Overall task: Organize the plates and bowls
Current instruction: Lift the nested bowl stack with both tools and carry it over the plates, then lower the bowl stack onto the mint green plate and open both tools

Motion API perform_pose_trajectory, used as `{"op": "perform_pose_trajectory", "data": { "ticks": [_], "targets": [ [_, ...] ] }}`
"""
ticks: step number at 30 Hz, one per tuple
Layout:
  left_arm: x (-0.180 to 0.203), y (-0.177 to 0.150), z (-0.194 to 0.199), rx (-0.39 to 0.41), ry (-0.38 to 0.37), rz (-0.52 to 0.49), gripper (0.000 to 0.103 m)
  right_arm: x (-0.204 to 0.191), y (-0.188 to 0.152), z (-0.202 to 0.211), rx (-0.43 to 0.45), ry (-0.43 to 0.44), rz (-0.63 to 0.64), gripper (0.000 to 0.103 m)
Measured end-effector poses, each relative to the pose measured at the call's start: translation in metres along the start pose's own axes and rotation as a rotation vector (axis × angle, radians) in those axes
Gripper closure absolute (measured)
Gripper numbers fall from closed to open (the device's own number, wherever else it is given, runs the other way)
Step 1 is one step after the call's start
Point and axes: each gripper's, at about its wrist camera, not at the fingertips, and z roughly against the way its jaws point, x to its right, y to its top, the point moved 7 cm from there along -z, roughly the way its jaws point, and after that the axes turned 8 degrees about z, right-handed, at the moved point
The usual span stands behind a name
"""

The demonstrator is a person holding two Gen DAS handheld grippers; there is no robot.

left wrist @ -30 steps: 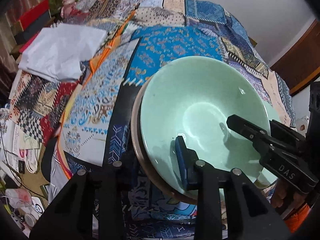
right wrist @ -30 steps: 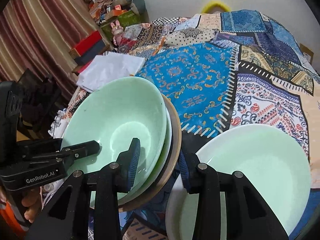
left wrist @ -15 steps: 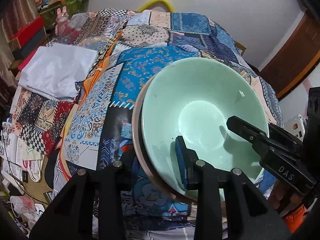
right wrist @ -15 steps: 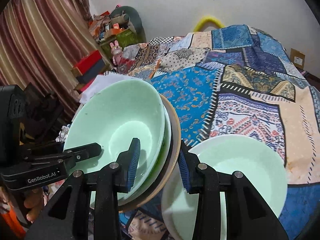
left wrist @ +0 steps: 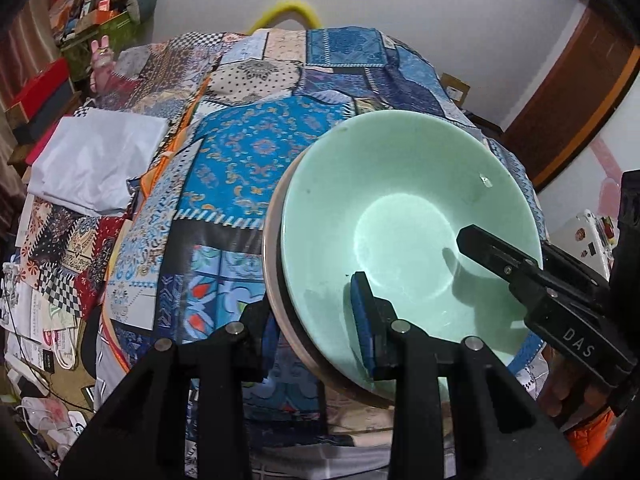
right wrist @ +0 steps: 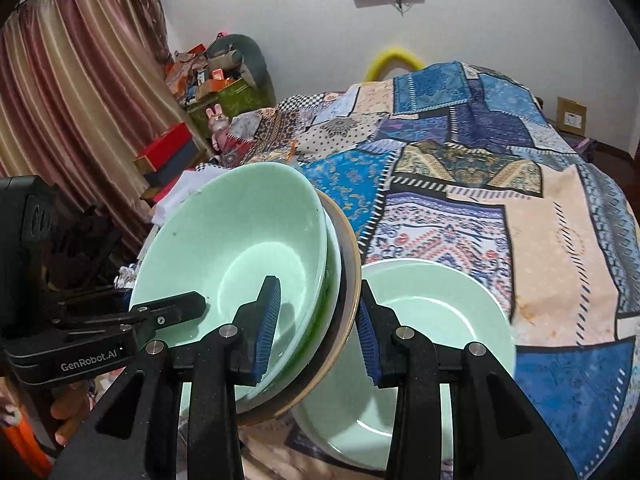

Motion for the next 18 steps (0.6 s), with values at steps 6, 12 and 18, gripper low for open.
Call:
{"op": "perform_pose_trajectory", "data": {
  "ticks": [6, 12, 18],
  "targets": [
    [0.025, -0.005, -0.003, -0.006, -0.006, -0.03, 0.071, 0.018, -0.007, 0.013, 0.011, -0.019, -0.019, 0.069],
    [0.048, -0.01, -0.011, -0.014, -0.008, -0.062, 0.071, 0.036, -0.017, 0.023, 0.014, -0.04, -0.056, 0.069],
    [0.067, -0.018, -0.026, -0.048, -0.022, -0.087, 0.071, 0.052, -0.025, 0.027, 0.003, -0.063, -0.084, 0.069]
  ]
}}
